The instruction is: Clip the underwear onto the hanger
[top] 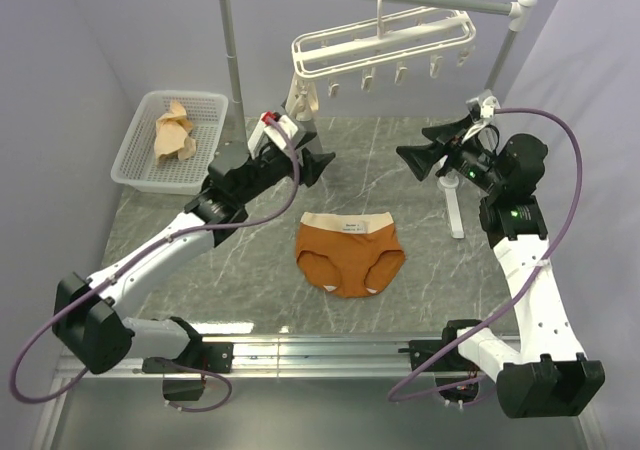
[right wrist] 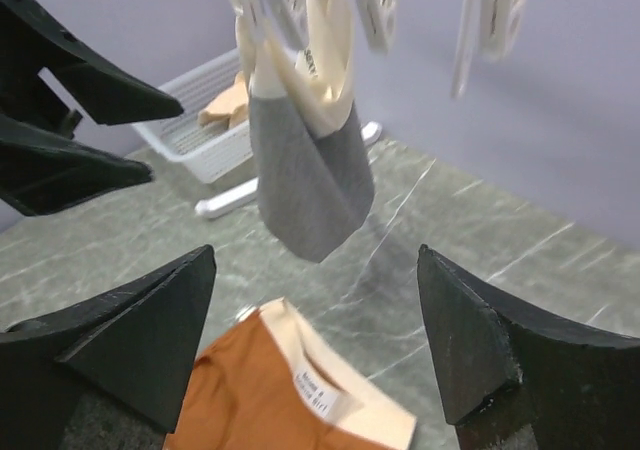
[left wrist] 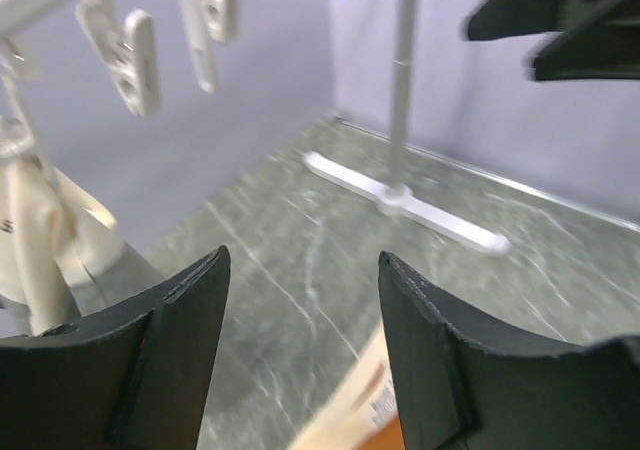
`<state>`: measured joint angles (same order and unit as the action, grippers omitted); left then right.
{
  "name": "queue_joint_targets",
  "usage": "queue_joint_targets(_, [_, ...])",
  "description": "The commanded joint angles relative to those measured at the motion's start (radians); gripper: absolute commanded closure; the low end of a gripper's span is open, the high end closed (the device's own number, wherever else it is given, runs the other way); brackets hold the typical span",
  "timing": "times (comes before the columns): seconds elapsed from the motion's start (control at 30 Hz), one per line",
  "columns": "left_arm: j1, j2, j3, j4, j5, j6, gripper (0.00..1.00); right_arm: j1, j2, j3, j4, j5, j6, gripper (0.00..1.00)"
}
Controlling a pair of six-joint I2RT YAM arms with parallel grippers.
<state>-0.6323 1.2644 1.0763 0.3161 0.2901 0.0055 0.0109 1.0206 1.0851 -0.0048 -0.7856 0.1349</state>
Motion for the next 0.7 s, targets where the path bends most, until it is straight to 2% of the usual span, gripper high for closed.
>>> queue_joint_targets(0.0, [-0.033,0.050,0.076,0.084,-0.236,0.059,0.34,0.011,-0.019,0.030,0.138,0.045,-0.018,0.11])
queue_joint_targets(0.07, [-0.055,0.081,0.086,0.126,-0.252,0.068,0.35,0.021,-0.027,0.035,0.176,0.118,0.009,0.07])
queue_joint_targets(0.1, [-0.070,0.095,0.085,0.144,-0.252,0.082,0.35,0.023,-0.022,0.042,0.181,0.103,0.009,0.03])
queue_joint_targets(0.17, [-0.087,0.104,0.073,0.210,-0.262,0.094,0.35,0.023,-0.011,0.074,0.181,0.045,-0.011,0.01])
queue_joint_targets(0.3, [-0.112,0.138,0.065,0.297,-0.287,0.103,0.36,0.038,0.041,0.143,0.160,0.006,-0.004,0.00])
queue_joint_targets(0.4, [-0.122,0.167,0.056,0.388,-0.325,0.128,0.35,0.064,0.088,0.205,0.098,0.101,-0.044,0.02])
queue_joint_targets(0.5, [-0.136,0.216,0.063,0.461,-0.347,0.184,0.35,0.077,0.114,0.225,0.106,0.169,-0.075,0.04])
queue_joint_targets(0.67, [-0.138,0.294,0.093,0.584,-0.460,0.260,0.31,0.083,0.159,0.271,0.104,0.145,-0.061,0.05])
